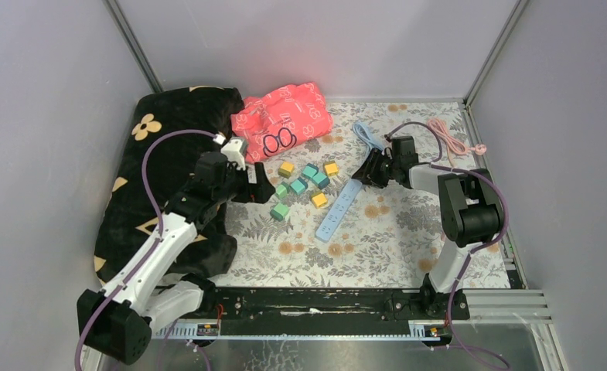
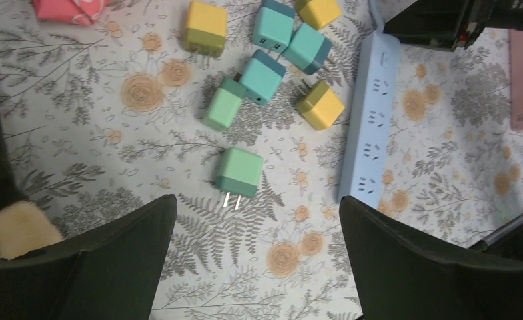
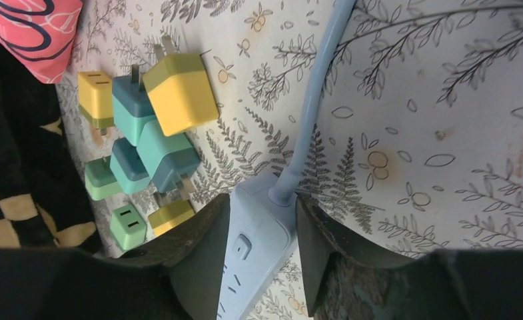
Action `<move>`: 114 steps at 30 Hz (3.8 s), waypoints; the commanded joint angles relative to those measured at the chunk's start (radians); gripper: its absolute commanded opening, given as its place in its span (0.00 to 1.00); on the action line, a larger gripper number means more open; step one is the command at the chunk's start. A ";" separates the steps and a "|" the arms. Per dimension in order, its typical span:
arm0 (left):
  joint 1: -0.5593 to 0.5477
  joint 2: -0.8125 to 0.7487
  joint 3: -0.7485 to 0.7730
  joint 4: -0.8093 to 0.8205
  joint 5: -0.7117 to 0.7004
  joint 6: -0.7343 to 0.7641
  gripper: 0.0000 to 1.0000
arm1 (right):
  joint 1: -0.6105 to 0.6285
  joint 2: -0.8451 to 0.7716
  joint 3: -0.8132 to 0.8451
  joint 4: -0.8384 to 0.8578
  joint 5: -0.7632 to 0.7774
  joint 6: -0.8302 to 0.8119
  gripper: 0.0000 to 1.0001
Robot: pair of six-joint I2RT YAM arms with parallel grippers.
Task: Insert the plug
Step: Move the socket to the center of the board, then pick up the plug from the center of the board, then adjust the plug.
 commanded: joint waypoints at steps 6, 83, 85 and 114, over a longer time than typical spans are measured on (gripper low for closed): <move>-0.098 0.117 0.083 0.026 -0.110 -0.130 1.00 | 0.010 -0.044 -0.065 0.053 -0.076 0.078 0.45; -0.247 0.559 0.113 0.057 -0.285 -0.274 0.34 | 0.106 -0.532 -0.185 -0.075 0.026 -0.156 0.92; -0.247 0.517 0.092 0.096 -0.271 -0.331 0.34 | 0.121 -0.536 -0.198 -0.044 0.024 -0.149 0.93; -0.248 0.242 -0.111 0.620 -0.211 -0.991 0.31 | 0.465 -0.609 -0.345 0.458 0.251 -0.067 0.86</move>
